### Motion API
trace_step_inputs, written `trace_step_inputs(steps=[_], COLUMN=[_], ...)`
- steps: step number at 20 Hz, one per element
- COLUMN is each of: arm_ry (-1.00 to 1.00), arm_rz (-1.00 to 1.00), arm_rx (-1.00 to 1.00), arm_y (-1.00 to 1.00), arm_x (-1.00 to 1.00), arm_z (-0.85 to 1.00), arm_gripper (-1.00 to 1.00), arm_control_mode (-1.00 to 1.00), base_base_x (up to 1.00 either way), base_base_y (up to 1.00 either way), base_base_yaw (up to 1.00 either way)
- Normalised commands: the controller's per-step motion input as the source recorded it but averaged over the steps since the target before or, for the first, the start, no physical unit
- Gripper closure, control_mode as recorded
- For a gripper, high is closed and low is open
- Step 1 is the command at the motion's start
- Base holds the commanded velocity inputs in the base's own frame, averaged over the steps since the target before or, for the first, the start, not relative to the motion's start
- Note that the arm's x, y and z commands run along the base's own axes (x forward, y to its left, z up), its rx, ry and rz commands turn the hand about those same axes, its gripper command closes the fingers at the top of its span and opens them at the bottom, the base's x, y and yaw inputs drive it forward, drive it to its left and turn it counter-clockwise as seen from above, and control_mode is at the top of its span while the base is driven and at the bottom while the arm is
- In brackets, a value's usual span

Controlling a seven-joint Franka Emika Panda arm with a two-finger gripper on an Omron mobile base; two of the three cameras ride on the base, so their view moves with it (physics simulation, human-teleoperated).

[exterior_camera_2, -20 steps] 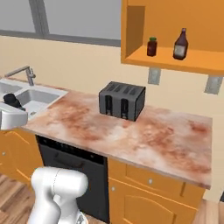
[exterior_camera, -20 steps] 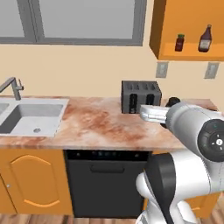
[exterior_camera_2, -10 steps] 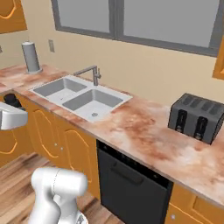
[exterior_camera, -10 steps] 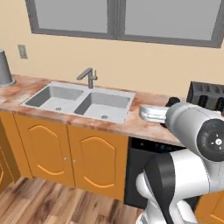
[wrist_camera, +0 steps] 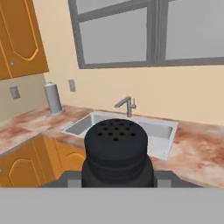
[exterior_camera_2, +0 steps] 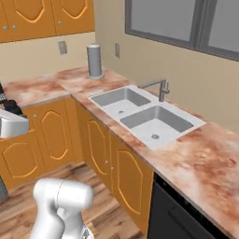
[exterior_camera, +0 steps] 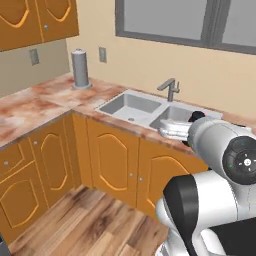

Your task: Collect the paprika, ketchup, and shaker from the cabinet and place them next to the stove.

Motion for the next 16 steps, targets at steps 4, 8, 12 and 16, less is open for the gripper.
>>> trace_step_inputs(steps=[4,8,12,16], arm_ry=[0.0,0.0,0.0,0.0], arm_rz=[0.0,0.0,0.0,0.0], arm_rx=[0.0,0.0,0.0,0.0], arm_y=[0.0,0.0,0.0,0.0], arm_x=[0.0,0.0,0.0,0.0], arm_z=[0.0,0.0,0.0,0.0], arm_gripper=[1.0,1.0,1.0,1.0], arm_control_mode=[1.0,1.0,1.0,1.0], base_base_x=[0.49,0.5,0.47,0.57], base_base_y=[0.38,0.33,0.48,0.59], base_base_yaw=[0.44,0.42,0.43,0.42])
